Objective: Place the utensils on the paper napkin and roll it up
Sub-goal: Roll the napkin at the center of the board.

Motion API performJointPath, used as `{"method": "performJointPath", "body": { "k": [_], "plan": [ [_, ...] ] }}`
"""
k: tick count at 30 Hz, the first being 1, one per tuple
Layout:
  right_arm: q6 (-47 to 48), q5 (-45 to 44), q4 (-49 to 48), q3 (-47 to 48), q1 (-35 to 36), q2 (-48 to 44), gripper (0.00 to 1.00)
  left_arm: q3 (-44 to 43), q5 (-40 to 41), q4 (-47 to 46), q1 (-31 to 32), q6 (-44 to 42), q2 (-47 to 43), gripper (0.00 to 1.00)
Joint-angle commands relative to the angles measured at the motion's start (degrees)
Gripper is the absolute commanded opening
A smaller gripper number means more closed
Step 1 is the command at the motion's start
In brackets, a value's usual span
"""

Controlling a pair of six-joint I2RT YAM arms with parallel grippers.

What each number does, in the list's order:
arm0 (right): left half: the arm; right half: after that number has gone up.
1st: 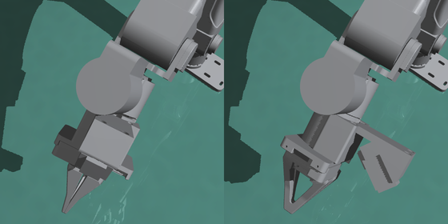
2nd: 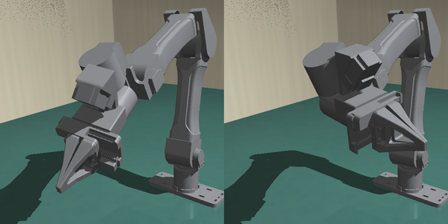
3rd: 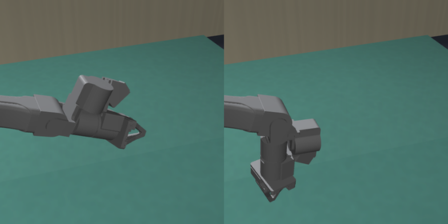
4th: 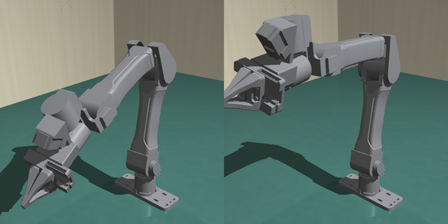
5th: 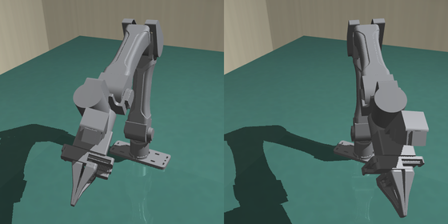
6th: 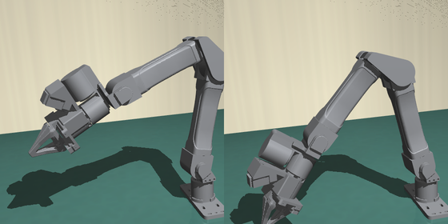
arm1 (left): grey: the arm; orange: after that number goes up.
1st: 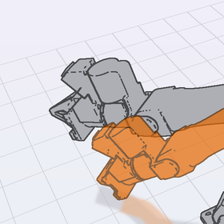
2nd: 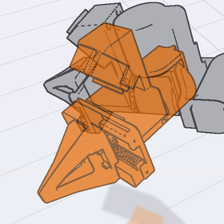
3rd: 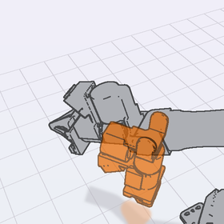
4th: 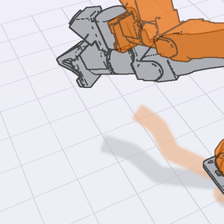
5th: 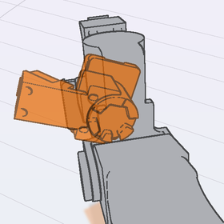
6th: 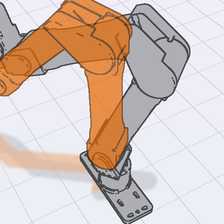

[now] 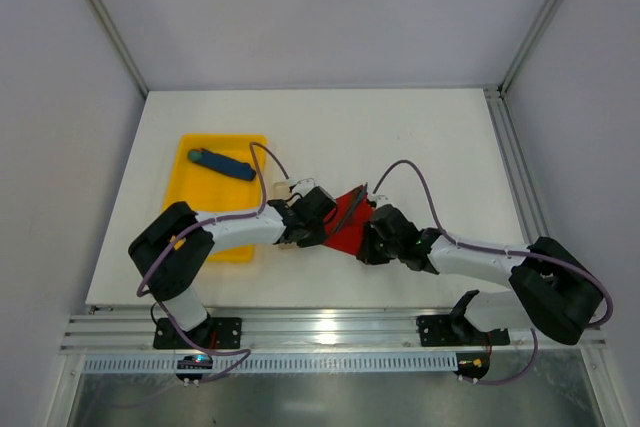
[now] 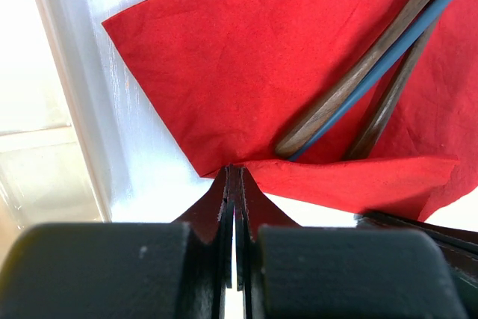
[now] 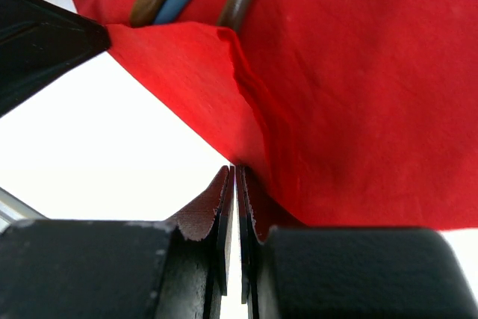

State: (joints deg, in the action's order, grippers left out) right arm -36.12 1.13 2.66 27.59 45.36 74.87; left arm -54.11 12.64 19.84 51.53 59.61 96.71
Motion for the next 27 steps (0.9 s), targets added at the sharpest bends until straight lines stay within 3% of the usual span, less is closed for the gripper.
{"method": "performJointPath", "body": {
  "k": [1,13,27],
  "plan": [
    [1.0,-2.8,1.8,-0.5,-0.4,-2.6,0.13,0.7,3.4,4.1,-0.2,-0.5,1.3,0.00],
    [2.1,-2.5,3.7,1.9,-1.6,-4.2,0.13,0.4,3.4,4.3,0.2,0.0,0.9,0.00],
    [1.4,-2.9,2.9,-1.8,-3.0,-3.9,0.13,0.5,3.8,4.9,0.2,0.0,0.6,0.00]
  ]
}}
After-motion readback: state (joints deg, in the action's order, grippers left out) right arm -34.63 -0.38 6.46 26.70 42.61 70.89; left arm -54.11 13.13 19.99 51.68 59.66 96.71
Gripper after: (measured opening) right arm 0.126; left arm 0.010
